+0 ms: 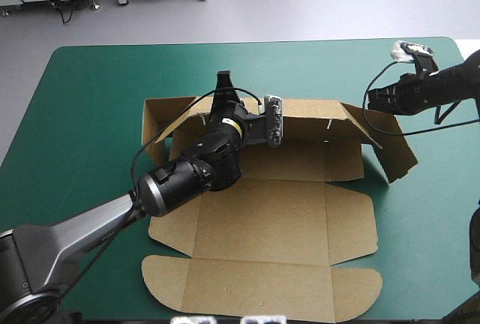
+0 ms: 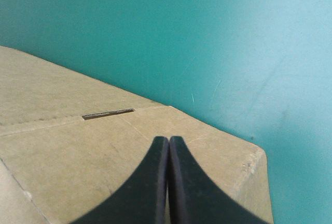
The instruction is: Fold the box
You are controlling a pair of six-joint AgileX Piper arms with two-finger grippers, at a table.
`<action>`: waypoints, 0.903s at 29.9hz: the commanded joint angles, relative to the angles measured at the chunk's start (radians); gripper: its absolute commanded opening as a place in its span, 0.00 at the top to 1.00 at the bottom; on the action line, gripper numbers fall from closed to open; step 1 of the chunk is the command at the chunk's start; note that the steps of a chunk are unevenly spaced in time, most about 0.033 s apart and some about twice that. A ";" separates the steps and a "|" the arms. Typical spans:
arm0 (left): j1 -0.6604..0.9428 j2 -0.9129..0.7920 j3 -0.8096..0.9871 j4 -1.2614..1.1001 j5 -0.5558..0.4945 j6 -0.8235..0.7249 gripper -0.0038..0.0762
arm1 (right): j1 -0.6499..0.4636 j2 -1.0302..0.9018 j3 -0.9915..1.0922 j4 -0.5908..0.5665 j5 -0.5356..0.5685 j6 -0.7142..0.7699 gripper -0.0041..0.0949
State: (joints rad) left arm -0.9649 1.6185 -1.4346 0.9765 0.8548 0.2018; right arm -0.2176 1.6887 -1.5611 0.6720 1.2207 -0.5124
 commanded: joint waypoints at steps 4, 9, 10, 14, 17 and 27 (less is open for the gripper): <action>-0.007 -0.043 -0.025 0.102 -0.018 -0.202 0.96 | -0.002 -0.050 -0.004 0.033 0.035 -0.019 0.98; -0.007 -0.043 -0.025 0.096 -0.018 -0.257 0.96 | -0.002 -0.050 -0.004 0.029 0.029 -0.019 0.98; -0.007 -0.043 -0.025 0.086 -0.018 -0.257 0.96 | -0.002 -0.050 -0.004 0.026 0.021 -0.019 0.98; -0.007 -0.038 -0.021 -0.010 -0.018 -0.190 0.96 | -0.004 -0.050 -0.004 0.031 -0.001 0.000 0.98; -0.007 -0.023 0.001 -0.020 -0.028 -0.152 0.96 | -0.004 -0.050 -0.004 0.029 -0.002 0.000 0.98; -0.005 0.044 0.048 0.114 -0.029 -0.151 0.96 | -0.004 -0.050 -0.004 -0.058 -0.028 0.012 0.98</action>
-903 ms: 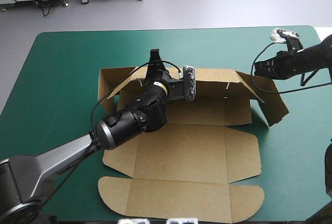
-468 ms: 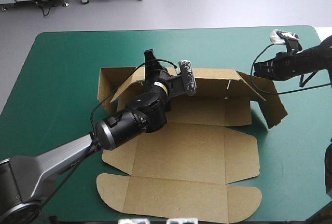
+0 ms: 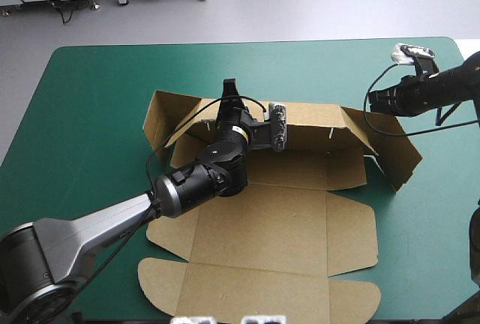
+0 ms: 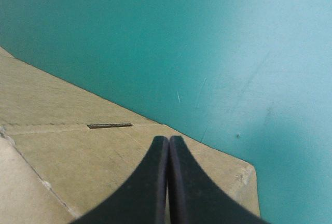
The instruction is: Fold the box
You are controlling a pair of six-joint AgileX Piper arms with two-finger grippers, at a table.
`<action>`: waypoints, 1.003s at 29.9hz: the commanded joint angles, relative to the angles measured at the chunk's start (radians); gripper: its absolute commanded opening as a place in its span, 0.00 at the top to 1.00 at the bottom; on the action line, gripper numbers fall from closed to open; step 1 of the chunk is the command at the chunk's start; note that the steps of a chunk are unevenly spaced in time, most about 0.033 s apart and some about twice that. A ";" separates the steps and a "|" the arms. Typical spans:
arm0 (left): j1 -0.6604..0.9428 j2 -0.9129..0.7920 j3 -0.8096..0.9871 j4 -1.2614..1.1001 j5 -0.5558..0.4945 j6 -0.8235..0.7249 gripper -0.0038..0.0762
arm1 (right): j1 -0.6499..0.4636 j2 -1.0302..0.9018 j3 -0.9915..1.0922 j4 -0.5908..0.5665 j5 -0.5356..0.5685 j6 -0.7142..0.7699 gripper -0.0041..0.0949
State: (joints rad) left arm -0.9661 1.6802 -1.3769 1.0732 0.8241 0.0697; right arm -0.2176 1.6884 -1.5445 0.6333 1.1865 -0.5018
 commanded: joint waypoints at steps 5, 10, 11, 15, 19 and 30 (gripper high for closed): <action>0.002 -0.005 -0.010 0.074 0.012 -0.019 0.96 | -0.041 -0.049 -0.021 -0.061 0.025 0.019 0.98; 0.039 -0.005 -0.010 0.066 0.010 -0.159 0.96 | -0.086 -0.056 -0.020 -0.063 0.070 0.028 0.98; 0.048 -0.005 -0.010 0.064 0.010 -0.172 0.96 | -0.088 -0.060 -0.020 -0.061 0.070 0.028 0.98; 0.069 -0.005 -0.010 0.058 0.008 -0.186 0.96 | -0.089 -0.074 -0.020 -0.004 0.070 0.014 0.98; 0.069 -0.005 -0.010 0.058 0.007 -0.186 0.96 | -0.089 -0.068 -0.020 0.047 0.068 -0.004 0.98; 0.067 -0.005 -0.010 0.058 0.004 -0.190 0.96 | -0.089 -0.008 -0.020 0.208 -0.079 -0.052 0.98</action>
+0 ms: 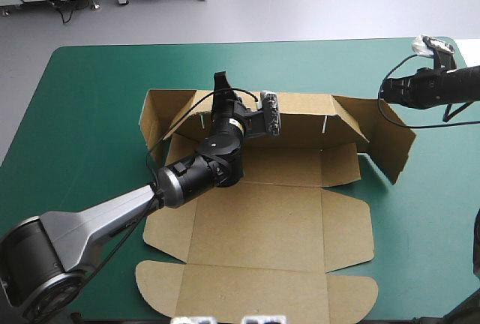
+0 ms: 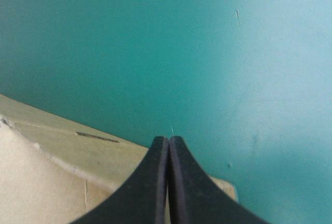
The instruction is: Fold the box
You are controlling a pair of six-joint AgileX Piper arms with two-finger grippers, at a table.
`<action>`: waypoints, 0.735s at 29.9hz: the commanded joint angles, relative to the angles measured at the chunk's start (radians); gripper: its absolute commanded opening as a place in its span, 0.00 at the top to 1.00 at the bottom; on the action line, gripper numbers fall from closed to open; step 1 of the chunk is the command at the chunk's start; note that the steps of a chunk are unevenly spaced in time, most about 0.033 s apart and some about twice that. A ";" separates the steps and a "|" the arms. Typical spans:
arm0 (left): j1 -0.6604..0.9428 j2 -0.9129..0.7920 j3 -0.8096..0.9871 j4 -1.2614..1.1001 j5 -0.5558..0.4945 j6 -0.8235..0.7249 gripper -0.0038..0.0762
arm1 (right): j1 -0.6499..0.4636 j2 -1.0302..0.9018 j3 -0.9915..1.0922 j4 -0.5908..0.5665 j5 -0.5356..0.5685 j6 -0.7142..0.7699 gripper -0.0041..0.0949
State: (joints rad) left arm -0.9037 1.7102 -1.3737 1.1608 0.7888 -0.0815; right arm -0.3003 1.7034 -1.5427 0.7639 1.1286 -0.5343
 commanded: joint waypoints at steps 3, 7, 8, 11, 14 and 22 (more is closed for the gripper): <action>0.005 -0.035 -0.013 -0.029 0.037 -0.039 0.96 | -0.006 0.006 -0.021 0.086 0.035 -0.041 0.98; 0.005 -0.035 -0.013 -0.029 0.037 -0.039 0.96 | -0.006 0.025 -0.021 0.090 0.126 -0.058 0.98; 0.005 -0.035 -0.013 -0.029 0.037 -0.039 0.96 | -0.006 0.025 -0.021 0.083 0.127 -0.055 0.98; 0.005 -0.035 -0.013 -0.029 0.045 -0.039 0.96 | -0.006 0.005 -0.021 0.080 0.126 -0.049 0.98; 0.005 -0.035 -0.013 -0.029 0.045 -0.039 0.96 | -0.004 -0.024 -0.020 0.082 0.126 -0.042 0.98; 0.005 -0.035 -0.013 -0.029 0.045 -0.057 0.96 | 0.079 -0.127 0.102 0.082 0.126 -0.099 0.98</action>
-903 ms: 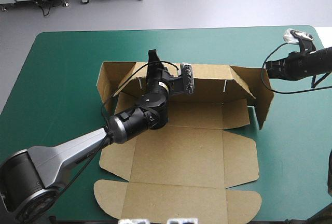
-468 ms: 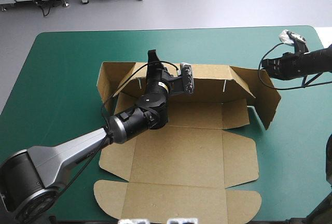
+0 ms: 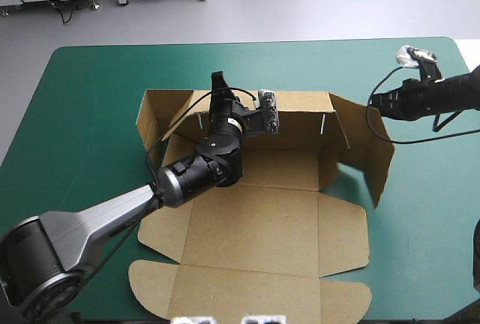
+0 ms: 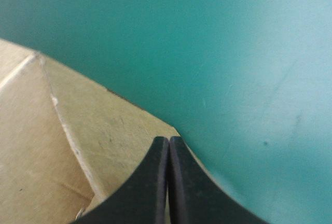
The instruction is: Fold the box
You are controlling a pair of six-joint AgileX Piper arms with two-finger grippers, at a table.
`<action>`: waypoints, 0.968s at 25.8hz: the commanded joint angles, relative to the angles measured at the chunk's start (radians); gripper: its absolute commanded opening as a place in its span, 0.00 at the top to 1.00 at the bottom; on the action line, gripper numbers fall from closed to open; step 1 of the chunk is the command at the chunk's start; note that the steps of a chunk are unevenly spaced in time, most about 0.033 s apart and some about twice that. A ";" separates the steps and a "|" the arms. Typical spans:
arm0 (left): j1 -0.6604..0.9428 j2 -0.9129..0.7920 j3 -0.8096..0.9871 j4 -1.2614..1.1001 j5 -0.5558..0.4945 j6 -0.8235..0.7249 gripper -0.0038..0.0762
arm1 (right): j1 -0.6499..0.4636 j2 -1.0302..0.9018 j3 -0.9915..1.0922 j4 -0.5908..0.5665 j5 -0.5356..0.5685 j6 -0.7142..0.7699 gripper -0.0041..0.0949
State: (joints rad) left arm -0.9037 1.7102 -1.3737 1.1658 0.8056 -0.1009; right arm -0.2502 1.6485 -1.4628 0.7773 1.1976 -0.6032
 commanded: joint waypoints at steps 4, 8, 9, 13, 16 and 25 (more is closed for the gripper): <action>0.005 -0.035 -0.013 -0.034 0.030 -0.038 0.96 | 0.040 -0.115 0.083 0.069 0.057 -0.051 0.98; 0.005 -0.035 -0.013 -0.034 0.034 -0.038 0.96 | 0.040 -0.174 0.147 0.069 0.053 -0.083 0.98; 0.005 -0.035 -0.013 -0.034 0.034 -0.038 0.96 | 0.040 -0.188 0.163 0.069 0.044 -0.096 0.98; 0.005 -0.035 -0.013 -0.034 0.030 -0.038 0.96 | 0.040 -0.211 0.195 0.071 0.016 -0.178 0.98; 0.005 -0.035 -0.013 -0.034 0.030 -0.038 0.96 | 0.040 -0.210 0.204 0.076 0.003 -0.221 0.98; 0.005 -0.035 -0.013 -0.034 0.032 -0.038 0.96 | 0.042 -0.208 0.228 0.052 -0.054 -0.340 0.68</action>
State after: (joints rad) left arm -0.9029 1.7114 -1.3715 1.1629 0.8090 -0.1075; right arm -0.2094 1.4756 -1.2138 0.7843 1.1344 -0.9255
